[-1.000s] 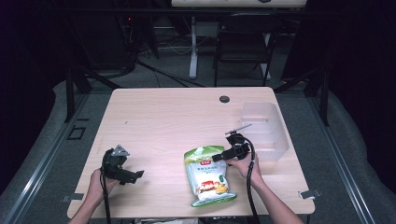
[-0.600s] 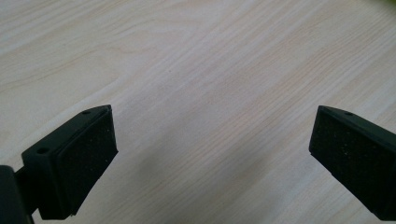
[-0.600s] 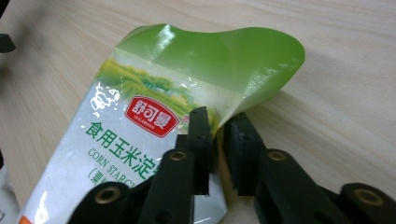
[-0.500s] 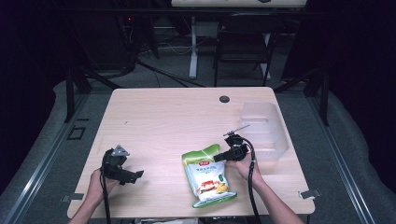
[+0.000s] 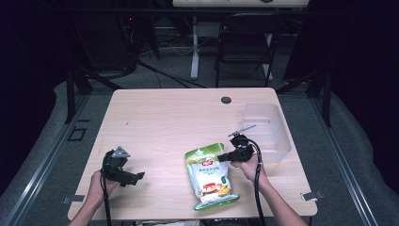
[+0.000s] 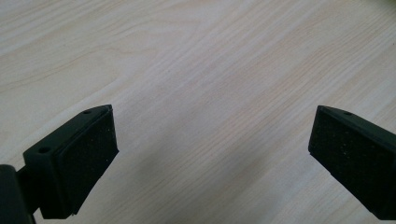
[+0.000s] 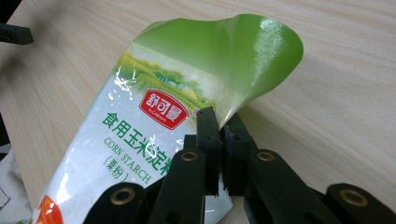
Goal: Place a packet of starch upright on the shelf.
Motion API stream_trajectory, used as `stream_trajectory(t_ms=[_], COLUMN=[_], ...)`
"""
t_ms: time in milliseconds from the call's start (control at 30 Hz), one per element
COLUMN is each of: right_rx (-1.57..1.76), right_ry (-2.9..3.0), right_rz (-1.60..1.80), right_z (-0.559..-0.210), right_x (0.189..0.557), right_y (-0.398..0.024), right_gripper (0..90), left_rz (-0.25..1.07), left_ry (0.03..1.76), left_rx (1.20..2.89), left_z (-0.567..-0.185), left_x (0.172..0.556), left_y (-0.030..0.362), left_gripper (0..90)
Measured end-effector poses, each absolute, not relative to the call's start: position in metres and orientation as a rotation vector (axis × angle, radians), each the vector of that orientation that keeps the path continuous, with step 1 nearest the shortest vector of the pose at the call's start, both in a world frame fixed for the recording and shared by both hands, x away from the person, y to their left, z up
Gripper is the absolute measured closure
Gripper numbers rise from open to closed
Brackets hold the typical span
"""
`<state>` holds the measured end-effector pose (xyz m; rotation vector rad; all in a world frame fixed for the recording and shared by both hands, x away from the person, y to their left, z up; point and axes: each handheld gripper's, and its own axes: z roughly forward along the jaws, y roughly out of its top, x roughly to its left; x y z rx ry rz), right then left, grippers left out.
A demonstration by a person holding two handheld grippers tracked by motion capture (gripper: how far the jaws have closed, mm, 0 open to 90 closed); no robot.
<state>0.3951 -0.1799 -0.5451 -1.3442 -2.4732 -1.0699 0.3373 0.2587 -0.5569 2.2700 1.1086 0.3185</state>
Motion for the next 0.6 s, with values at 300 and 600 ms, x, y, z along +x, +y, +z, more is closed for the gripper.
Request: stream_trajectory(t_ms=[300, 600], right_rx=[-1.361, -1.332], right_ry=[-2.493, -2.5], right_rz=[-1.116, -1.168], right_z=[-0.536, -0.522], right_x=[0.388, 0.38], right_y=[-0.189, -0.194], right_gripper=[88.6, 89.2], left_rz=[0.326, 0.33], left_ry=[1.105, 1.102], left_rx=[2.267, 2.259], left_z=[-0.557, -0.556], left_x=[0.337, 0.336], left_y=[0.259, 0.259], left_gripper=[1.1, 1.1])
